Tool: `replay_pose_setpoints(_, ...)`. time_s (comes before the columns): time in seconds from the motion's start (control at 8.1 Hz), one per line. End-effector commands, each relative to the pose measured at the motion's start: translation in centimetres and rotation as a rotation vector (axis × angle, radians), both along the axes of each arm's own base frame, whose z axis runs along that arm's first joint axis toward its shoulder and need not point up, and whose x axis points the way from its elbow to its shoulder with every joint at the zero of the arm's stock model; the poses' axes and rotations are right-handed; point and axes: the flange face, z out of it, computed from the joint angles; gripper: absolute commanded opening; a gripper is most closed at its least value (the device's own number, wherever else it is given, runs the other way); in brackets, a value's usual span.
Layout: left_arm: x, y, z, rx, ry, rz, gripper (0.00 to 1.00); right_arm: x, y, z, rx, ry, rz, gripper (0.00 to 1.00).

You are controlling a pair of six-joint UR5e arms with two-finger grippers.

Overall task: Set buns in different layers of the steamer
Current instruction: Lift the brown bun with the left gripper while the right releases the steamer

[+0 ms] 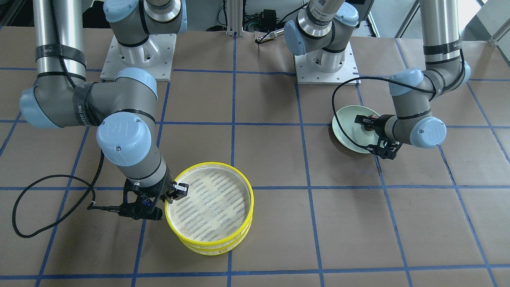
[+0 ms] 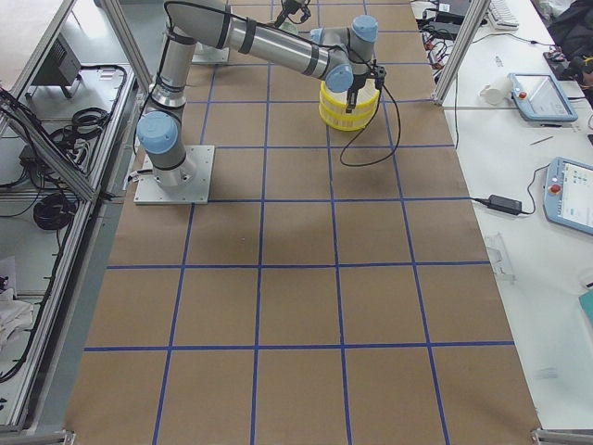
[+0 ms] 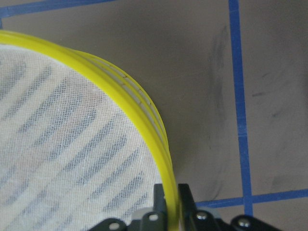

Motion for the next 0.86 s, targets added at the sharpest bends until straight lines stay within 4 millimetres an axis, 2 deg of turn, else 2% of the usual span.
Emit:
replay_pose_setpoints(0.0,0.3,0.0,0.0,0.000,0.000,0.006,0.79,0.1,0.0,0.1,-0.003,-0.007,-0.073,0.66)
replay_pose_setpoints(0.12,0.3,0.0,-0.1,0.003,-0.003,0.003,0.53,0.1,-0.1,0.3,-0.008,-0.007,-0.069,0.74)
replay_pose_setpoints(0.25,0.4,0.0,-0.1,0.006,-0.006,0.002,0.13,-0.1,-0.1,1.3,-0.026,-0.008,-0.055,0.75)
replay_pose_setpoints(0.37,0.4,0.0,-0.3,0.010,-0.004,0.002,0.00,-0.8,-0.2,4.1,-0.065,-0.012,-0.052,0.76)
replay_pose_setpoints(0.49,0.3,-0.1,-0.3,0.005,0.001,0.008,0.00,-1.9,0.7,7.2,-0.077,-0.019,-0.047,0.76)
replay_pose_setpoints(0.62,0.2,-0.3,-0.2,-0.011,0.016,0.027,0.00,-3.4,2.5,11.0,-0.054,-0.017,-0.032,0.76)
replay_pose_setpoints(0.74,0.0,-1.4,0.4,-0.051,0.048,0.061,0.00,-4.9,5.4,14.5,0.000,-0.005,-0.031,0.76)
